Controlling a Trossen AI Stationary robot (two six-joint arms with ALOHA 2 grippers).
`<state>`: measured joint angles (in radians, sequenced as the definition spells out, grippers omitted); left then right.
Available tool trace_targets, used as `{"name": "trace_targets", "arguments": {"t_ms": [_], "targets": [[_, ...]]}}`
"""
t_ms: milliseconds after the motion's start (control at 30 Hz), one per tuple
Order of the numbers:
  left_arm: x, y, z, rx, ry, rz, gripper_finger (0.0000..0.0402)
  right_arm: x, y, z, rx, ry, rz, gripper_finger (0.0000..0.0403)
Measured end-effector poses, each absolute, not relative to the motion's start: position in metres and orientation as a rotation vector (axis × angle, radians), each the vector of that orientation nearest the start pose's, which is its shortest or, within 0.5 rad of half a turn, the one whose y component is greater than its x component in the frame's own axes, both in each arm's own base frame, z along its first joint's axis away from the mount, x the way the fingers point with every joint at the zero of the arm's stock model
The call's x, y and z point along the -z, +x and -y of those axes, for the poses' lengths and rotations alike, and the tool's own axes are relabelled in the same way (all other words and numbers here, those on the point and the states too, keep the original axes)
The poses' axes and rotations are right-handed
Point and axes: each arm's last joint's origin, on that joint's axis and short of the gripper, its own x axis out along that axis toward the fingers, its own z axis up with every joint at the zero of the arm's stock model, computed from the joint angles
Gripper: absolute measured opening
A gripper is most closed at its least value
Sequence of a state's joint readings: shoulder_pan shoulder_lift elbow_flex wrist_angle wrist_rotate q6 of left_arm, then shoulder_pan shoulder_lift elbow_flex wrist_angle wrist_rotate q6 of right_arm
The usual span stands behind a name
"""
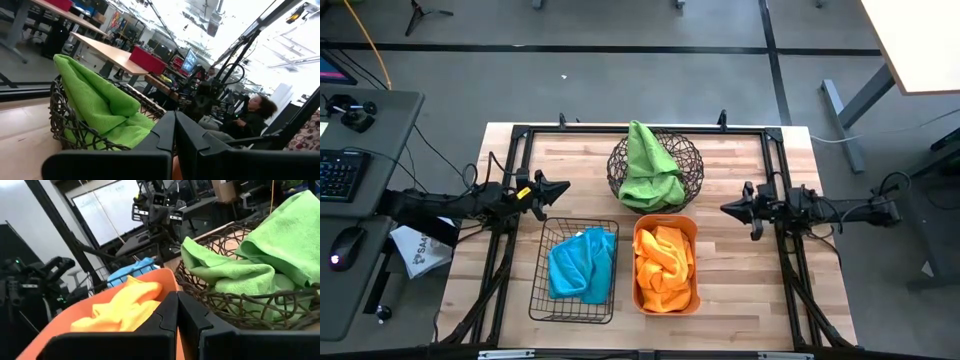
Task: Sort microfiber towel by color & place in baskets
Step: Return to Home Position
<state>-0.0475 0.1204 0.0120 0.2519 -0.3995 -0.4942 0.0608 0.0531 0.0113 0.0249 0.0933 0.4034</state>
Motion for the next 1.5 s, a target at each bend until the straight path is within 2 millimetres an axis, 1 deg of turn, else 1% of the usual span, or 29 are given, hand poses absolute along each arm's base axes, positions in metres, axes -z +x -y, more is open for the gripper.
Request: {"name": "trace_targets", "arguments": {"t_ms": [167, 1500], "targets": [[-0.1817, 0.1019, -0.0064, -0.31, -0.52, 0.224, 0.0, -0.1636, 0.1016, -0.0035, 0.039, 0.354, -0.035, 0.0], [-0.1818, 0.1018, -0.0064, -0.31, -0.52, 0.224, 0.0, -0.1635, 0.1017, -0.0036, 0.037, 0.354, -0.039, 0.0]]}}
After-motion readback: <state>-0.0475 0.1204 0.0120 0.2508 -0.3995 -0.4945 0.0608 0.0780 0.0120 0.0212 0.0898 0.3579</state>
